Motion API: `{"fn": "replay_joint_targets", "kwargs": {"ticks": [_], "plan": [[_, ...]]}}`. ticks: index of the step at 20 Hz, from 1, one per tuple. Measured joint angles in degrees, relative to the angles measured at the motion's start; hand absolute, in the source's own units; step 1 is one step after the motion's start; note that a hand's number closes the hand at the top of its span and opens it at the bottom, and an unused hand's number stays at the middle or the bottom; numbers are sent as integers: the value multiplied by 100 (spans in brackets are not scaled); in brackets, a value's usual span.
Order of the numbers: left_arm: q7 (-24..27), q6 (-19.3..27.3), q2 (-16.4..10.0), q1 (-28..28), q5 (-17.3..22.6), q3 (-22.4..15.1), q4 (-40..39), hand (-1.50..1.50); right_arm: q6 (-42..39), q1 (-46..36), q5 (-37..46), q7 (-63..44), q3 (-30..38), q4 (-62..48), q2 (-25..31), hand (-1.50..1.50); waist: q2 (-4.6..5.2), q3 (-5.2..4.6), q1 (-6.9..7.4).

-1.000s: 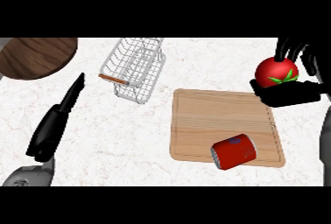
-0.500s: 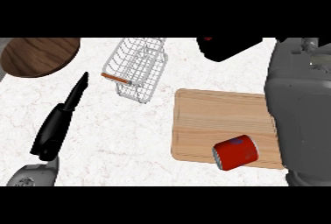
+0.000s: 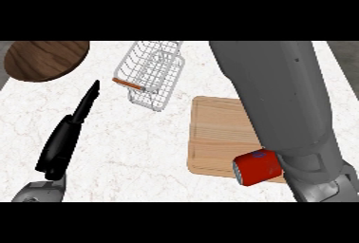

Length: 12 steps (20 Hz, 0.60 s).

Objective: Pick the tomato from the cutting board and place it in the tiered basket

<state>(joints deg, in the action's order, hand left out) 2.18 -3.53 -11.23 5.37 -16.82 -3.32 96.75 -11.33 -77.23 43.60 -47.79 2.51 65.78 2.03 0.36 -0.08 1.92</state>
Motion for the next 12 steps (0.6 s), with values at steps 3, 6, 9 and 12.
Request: {"fn": "replay_joint_targets", "kwargs": {"ticks": [3,6,9,12], "plan": [[111,-56,-49,53,17,47,-122,0,419,-377,-36,169,-6,-868,-104,150,20,-3,45],[76,-80,-38,141,19,56,-143,0,958,-602,-243,344,-168,-1633,-156,150,31,-4,95],[126,-119,-25,199,22,28,-200,0,1471,-738,-412,616,-236,-2362,-180,150,64,-8,181],[94,-107,70,276,-33,-89,-209,0,2110,-785,-708,888,-170,-2845,-192,-150,101,-8,290]]}}
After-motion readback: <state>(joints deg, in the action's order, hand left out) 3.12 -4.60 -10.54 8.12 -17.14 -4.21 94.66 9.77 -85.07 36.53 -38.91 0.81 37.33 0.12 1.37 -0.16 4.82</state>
